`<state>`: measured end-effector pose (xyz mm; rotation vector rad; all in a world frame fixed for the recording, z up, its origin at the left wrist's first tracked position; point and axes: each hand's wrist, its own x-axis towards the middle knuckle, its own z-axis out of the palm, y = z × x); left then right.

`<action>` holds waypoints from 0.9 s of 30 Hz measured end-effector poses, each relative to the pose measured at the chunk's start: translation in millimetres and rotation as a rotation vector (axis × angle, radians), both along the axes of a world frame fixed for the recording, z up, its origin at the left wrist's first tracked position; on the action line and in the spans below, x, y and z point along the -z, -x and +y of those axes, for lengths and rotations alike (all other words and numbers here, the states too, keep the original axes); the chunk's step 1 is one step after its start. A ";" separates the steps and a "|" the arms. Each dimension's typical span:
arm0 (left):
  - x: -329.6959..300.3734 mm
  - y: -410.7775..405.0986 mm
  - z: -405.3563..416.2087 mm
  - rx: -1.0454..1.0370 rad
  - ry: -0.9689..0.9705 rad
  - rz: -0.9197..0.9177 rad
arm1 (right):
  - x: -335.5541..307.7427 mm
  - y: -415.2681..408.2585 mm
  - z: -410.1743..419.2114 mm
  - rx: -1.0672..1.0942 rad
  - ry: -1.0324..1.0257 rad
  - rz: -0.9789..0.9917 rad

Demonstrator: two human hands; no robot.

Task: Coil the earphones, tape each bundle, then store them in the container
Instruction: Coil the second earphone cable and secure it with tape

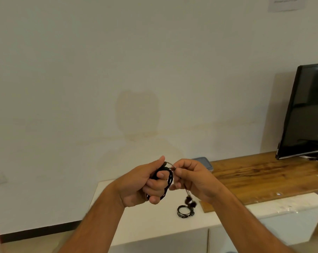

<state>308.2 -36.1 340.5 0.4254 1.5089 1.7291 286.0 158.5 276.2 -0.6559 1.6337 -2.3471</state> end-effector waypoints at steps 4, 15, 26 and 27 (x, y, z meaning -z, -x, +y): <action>-0.3 1.6 -1.8 0.034 -0.137 -0.053 | 2.1 -3.9 -6.4 -0.026 -0.020 -0.024; -2.5 10.7 11.7 -0.331 -0.300 0.148 | 11.0 -25.2 -27.4 0.050 -0.240 -0.042; 6.4 7.9 26.9 -0.588 -0.104 0.493 | -19.0 -41.0 -35.7 0.107 -0.497 -0.113; 7.3 6.4 28.7 -0.591 -0.084 0.525 | -22.1 -41.1 -35.4 0.103 -0.490 -0.136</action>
